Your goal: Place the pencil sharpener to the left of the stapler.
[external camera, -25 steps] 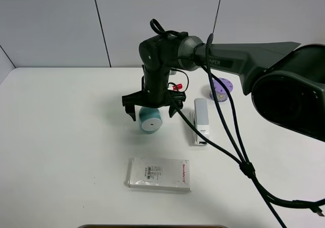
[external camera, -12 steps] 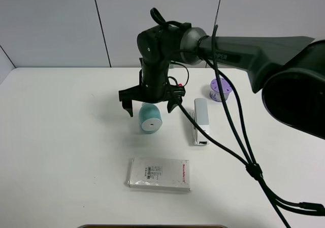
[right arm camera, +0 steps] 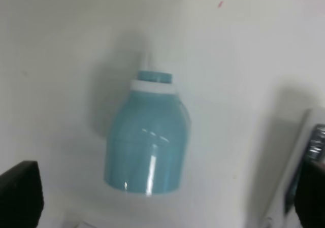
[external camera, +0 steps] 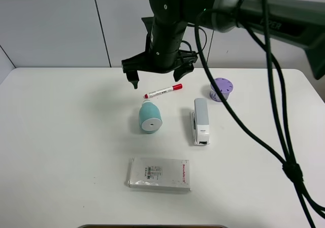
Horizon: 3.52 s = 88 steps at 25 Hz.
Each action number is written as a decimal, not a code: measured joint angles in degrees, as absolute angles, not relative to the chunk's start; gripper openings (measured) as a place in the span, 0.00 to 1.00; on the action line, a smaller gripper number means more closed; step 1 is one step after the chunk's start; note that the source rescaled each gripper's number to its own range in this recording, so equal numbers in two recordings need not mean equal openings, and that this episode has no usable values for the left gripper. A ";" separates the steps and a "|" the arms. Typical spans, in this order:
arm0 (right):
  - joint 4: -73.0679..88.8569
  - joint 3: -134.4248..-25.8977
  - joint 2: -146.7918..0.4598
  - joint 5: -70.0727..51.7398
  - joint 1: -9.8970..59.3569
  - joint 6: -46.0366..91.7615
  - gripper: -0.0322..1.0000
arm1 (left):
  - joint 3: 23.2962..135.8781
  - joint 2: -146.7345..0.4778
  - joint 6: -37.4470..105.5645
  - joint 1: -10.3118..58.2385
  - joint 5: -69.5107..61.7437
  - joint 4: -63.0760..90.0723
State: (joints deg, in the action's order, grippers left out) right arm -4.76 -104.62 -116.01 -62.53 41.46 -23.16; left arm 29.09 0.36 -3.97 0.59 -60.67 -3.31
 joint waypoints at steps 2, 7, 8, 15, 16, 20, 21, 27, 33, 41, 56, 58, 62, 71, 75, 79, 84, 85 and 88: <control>-4.82 -104.62 -113.68 -63.28 40.47 -22.07 1.00 | 29.09 0.36 -3.97 0.59 -60.67 -3.31; -5.34 -104.62 -108.71 -68.72 36.54 -19.47 1.00 | 29.09 0.36 -3.97 0.59 -60.67 -3.31; -5.49 -104.62 -107.92 -69.00 35.66 -18.82 1.00 | 29.09 0.36 -3.97 0.59 -60.67 -3.31; -5.87 -103.56 -101.37 -69.84 30.90 -15.57 1.00 | 29.09 0.36 -3.97 0.59 -60.67 -3.31; -5.87 -102.99 -99.97 -69.84 30.30 -15.13 1.00 | 29.09 0.36 -3.97 0.59 -60.67 -3.31; -5.86 -97.54 -93.77 -69.79 26.57 -13.61 1.00 | 29.09 0.36 -3.97 0.59 -60.67 -3.31; -5.86 -95.41 -92.18 -69.79 25.42 -13.16 1.00 | 29.09 0.36 -3.97 0.59 -60.67 -3.31; -5.86 -83.12 -77.48 -69.95 18.80 -11.17 1.00 | 29.09 0.36 -3.97 0.59 -60.67 -3.31; -5.87 -72.60 -60.04 -70.04 11.86 -10.36 1.00 | 29.09 0.36 -3.97 0.59 -60.67 -3.31; -7.52 -67.17 -39.12 -70.14 9.15 -11.85 1.00 | 29.09 0.36 -3.97 0.59 -60.67 -3.31; -7.74 -57.87 -19.48 -70.20 9.15 -11.33 1.00 | 29.09 0.36 -3.97 0.59 -60.67 -3.31; -7.24 -55.96 -18.03 -70.16 9.15 -10.06 1.00 | 29.09 0.36 -3.97 0.59 -60.67 -3.31; -5.26 -51.15 -14.14 -70.16 9.15 -7.18 1.00 | 29.09 0.36 -3.97 0.59 -60.67 -3.31; -5.39 -42.52 -5.36 -69.93 9.15 -6.29 1.00 | 29.09 0.36 -3.97 0.59 -60.67 -3.31; -5.39 -38.17 -2.51 -66.66 9.15 -6.19 1.00 | 29.09 0.36 -3.97 0.59 -60.67 -3.31; -5.17 -33.91 -1.91 -63.66 9.15 -5.06 1.00 | 29.09 0.36 -3.97 0.59 -60.67 -3.31; -4.82 -30.44 -1.91 -60.00 9.15 -2.68 1.00 | 29.09 0.36 -3.97 0.59 -60.67 -3.31; -4.79 -30.18 -1.91 -60.00 9.15 -2.40 1.00 | 29.09 0.36 -3.97 0.59 -60.67 -3.31; -4.79 -30.13 -1.91 -59.82 9.15 -1.17 1.00 | 29.09 0.36 -3.97 0.59 -60.67 -3.31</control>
State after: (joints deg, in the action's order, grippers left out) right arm -4.79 -30.13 -1.91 -59.82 9.15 -1.17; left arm 29.09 0.36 -3.97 0.59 -60.67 -3.31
